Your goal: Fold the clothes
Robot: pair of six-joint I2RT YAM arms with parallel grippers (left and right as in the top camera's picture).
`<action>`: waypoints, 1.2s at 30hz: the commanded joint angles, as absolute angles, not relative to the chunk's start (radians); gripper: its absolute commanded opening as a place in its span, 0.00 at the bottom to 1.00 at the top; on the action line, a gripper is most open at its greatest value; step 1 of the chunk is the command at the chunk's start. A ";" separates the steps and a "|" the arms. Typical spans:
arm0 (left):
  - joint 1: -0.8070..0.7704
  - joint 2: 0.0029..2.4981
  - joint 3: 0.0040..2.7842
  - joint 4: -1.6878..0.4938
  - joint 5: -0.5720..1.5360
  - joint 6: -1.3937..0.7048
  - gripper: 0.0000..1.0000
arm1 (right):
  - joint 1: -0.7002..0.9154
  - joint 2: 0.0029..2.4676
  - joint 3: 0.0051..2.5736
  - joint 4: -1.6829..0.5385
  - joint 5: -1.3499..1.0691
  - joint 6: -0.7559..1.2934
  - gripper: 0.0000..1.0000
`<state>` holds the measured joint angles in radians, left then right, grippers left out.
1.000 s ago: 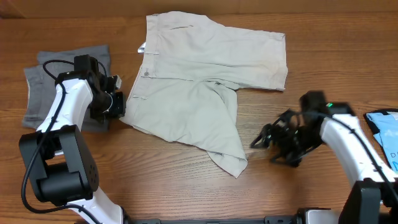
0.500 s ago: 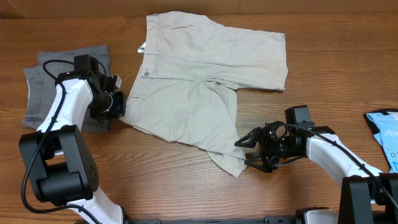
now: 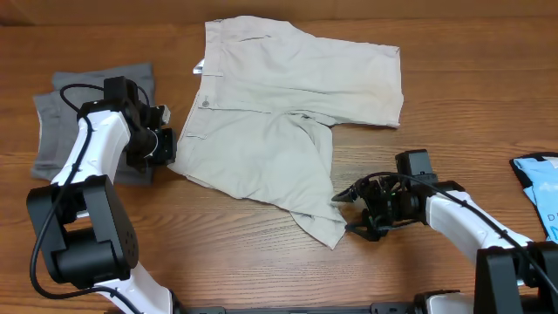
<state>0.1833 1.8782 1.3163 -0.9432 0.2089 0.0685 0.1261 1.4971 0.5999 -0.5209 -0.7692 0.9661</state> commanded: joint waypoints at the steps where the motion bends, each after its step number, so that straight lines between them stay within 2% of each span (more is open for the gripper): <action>1: 0.183 1.854 1.309 -0.944 0.220 0.052 0.05 | 0.177 1.488 0.596 -0.471 -0.733 1.074 0.76; 6: 0.183 1.854 1.309 -0.951 0.230 0.052 0.05 | 0.270 1.523 0.596 -0.415 -0.673 1.135 0.71; 7: 0.183 1.854 1.309 -0.953 0.230 0.052 0.05 | 0.281 1.535 0.596 -0.415 -0.665 1.134 0.66; 9: 0.183 1.854 1.309 -0.954 0.229 0.052 0.05 | 0.283 1.552 0.596 -0.418 -0.667 1.130 0.55; 13: 0.183 1.854 1.309 -0.956 0.229 0.052 0.05 | 0.262 1.557 0.599 -0.402 -0.666 1.069 0.19; 17: 0.183 1.854 1.309 -0.955 0.229 0.053 0.04 | 0.202 1.547 0.651 -0.442 -0.655 0.931 0.04; 25: 0.183 1.854 1.309 -0.953 0.230 0.056 0.04 | 0.118 1.477 1.069 -0.791 -0.377 0.406 0.04; 32: 0.183 1.854 1.309 -0.937 0.230 0.056 0.04 | 0.149 1.467 1.460 -1.009 -0.096 0.218 0.04; 36: 0.183 1.854 1.309 -0.937 0.229 0.056 0.04 | 0.152 1.467 1.527 -1.061 0.045 0.139 0.04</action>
